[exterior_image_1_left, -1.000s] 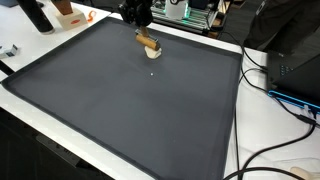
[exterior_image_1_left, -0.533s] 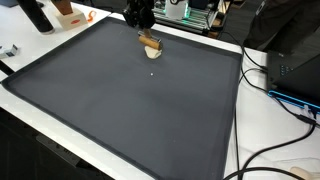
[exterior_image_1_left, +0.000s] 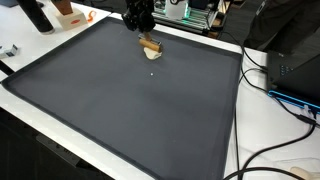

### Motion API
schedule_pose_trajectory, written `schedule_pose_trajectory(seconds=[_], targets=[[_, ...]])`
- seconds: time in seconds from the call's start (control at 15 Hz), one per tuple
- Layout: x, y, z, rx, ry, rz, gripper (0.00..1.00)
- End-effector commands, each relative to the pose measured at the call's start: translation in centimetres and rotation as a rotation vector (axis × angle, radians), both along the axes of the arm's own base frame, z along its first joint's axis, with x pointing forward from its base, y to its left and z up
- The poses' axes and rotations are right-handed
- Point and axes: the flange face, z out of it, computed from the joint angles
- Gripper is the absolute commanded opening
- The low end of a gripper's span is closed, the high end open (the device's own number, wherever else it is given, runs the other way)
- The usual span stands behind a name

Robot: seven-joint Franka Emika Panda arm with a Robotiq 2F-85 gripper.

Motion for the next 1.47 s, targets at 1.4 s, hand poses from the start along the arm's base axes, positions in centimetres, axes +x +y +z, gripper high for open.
schedule_pose_trajectory(seconds=[1.4], targets=[[1.4,-1.3,-1.7,-0.004,-0.145,-0.071,0.23]])
